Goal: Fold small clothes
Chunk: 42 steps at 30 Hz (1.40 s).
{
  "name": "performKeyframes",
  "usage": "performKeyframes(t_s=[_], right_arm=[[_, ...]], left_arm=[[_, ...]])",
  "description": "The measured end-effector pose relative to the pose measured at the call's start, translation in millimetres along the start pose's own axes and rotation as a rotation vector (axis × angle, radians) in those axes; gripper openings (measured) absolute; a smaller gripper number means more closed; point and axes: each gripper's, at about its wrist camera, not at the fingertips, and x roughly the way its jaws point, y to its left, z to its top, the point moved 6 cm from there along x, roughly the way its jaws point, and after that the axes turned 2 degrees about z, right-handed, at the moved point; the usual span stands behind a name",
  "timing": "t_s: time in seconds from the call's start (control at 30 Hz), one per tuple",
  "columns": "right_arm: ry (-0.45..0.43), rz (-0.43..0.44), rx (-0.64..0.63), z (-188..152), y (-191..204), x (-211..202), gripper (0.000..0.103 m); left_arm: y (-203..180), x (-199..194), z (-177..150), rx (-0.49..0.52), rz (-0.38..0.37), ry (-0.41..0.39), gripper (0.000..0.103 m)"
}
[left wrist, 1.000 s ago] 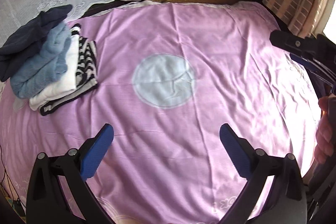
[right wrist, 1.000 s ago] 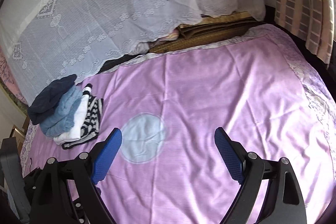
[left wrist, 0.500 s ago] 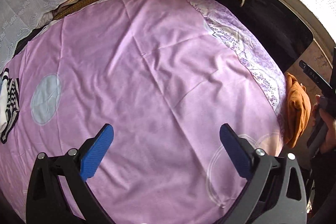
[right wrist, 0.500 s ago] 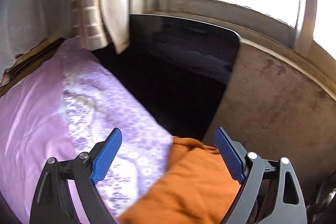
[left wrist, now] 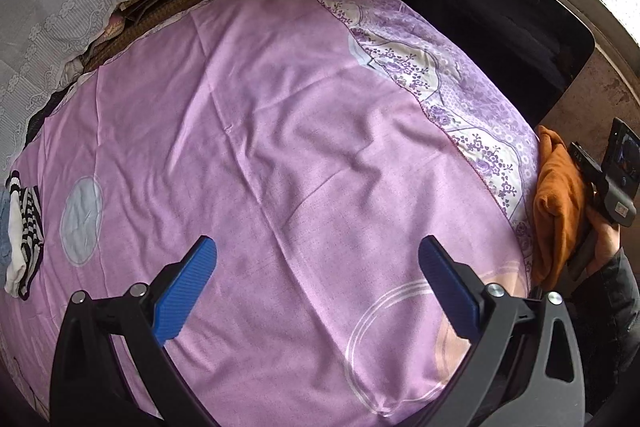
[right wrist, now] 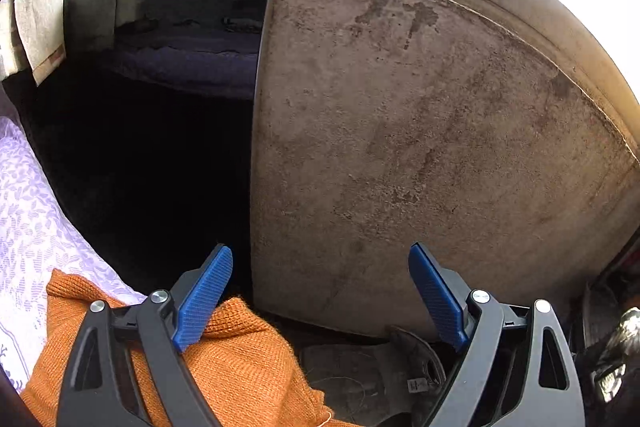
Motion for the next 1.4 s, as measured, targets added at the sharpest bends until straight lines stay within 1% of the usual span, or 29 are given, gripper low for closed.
performKeyframes(t_s=[0.07,0.1,0.17,0.23,0.33,0.43,0.53,0.6,0.63,0.67,0.7,0.73,0.8,0.83,0.87,0.9,0.93,0.97,1.0,1.03,1.07,1.1,1.13,1.17,1.27,1.33,1.4], right_arm=[[-0.008,0.030,-0.009,7.2,5.7,-4.4,0.090],[-0.028,0.057,-0.007,13.8,8.2,-11.0,0.090],[-0.082,0.144,0.000,29.7,19.6,-36.4,0.090],[-0.117,0.214,-0.015,46.7,34.6,-58.8,0.090],[-0.147,0.328,-0.033,72.5,71.5,-92.0,0.090],[-0.178,0.445,-0.092,84.3,126.6,-135.0,0.090],[-0.221,0.583,-0.190,77.2,193.0,-188.1,0.090],[-0.242,0.668,-0.253,63.5,235.7,-223.4,0.091],[-0.240,0.699,-0.284,56.0,256.8,-241.9,0.092],[-0.227,0.738,-0.306,48.1,278.1,-256.5,0.092],[-0.206,0.795,-0.322,37.6,299.0,-273.2,0.092],[-0.191,0.853,-0.338,28.1,319.5,-292.6,0.092],[-0.178,0.933,-0.369,9.6,360.3,-338.4,0.092],[-0.168,0.994,-0.372,-0.5,380.8,-367.3,0.092],[-0.140,1.101,-0.384,-9.9,399.4,-392.6,0.092],[-0.090,1.217,-0.403,-17.3,414.4,-418.1,0.091],[-0.064,1.286,-0.395,-20.6,419.5,-439.9,0.091],[-0.070,1.348,-0.367,-19.5,417.2,-459.4,0.092],[-0.087,1.406,-0.347,-16.8,410.9,-473.7,0.094],[-0.103,1.433,-0.350,-15.8,405.4,-481.3,0.099],[-0.117,1.432,-0.359,-14.6,400.9,-481.9,0.099],[-0.121,1.407,-0.371,-15.8,397.1,-477.4,0.099],[-0.107,1.371,-0.382,-18.9,393.5,-467.3,0.099],[-0.075,1.338,-0.387,-23.4,389.5,-452.5,0.099],[0.063,1.230,-0.360,-39.8,371.2,-393.7,0.099],[0.148,1.162,-0.337,-53.2,354.1,-357.4,0.099],[0.199,1.103,-0.326,-67.8,336.3,-329.7,0.099]], left_arm=[[12.6,-2.7,-7.2,-0.026,0.023,-0.002,0.098],[21.5,-4.3,-11.5,-0.046,0.036,-0.001,0.098],[41.6,-7.0,-21.0,-0.102,0.052,0.002,0.098],[65.5,-9.6,-32.3,-0.169,0.068,0.009,0.098],[101.6,-16.7,-51.9,-0.266,0.098,0.010,0.098],[136.9,-28.4,-74.0,-0.348,0.144,0.001,0.098],[168.2,-41.1,-98.6,-0.423,0.182,-0.005,0.098],[185.4,-47.2,-114.8,-0.464,0.207,-0.002,0.098],[193.1,-49.6,-122.7,-0.482,0.217,0.002,0.098],[199.1,-51.6,-129.9,-0.499,0.223,0.002,0.098],[205.3,-53.6,-137.0,-0.515,0.227,0.001,0.098],[209.7,-54.2,-143.0,-0.530,0.230,0.004,0.098],[219.7,-55.0,-153.4,-0.561,0.229,0.009,0.098],[224.9,-54.8,-157.7,-0.577,0.225,0.012,0.098],[228.0,-54.1,-161.1,-0.590,0.222,0.017,0.098],[231.9,-53.7,-163.7,-0.600,0.220,0.022,0.098],[234.9,-54.5,-165.4,-0.606,0.222,0.022,0.098],[236.8,-56.8,-166.3,-0.606,0.224,0.014,0.098],[239.0,-59.0,-166.9,-0.603,0.228,0.003,0.098],[240.8,-60.6,-168.2,-0.601,0.233,-0.005,0.098],[242.0,-60.9,-169.3,-0.599,0.235,-0.011,0.098],[242.8,-60.1,-170.8,-0.601,0.233,-0.014,0.098],[243.7,-57.7,-172.3,-0.607,0.225,-0.012,0.098],[244.1,-53.8,-173.1,-0.616,0.208,-0.007,0.098],[241.2,-38.3,-170.9,-0.631,0.157,0.009,0.098],[234.4,-25.6,-163.1,-0.608,0.130,0.017,0.098],[223.7,-11.9,-151.1,-0.550,0.129,0.028,0.098]])
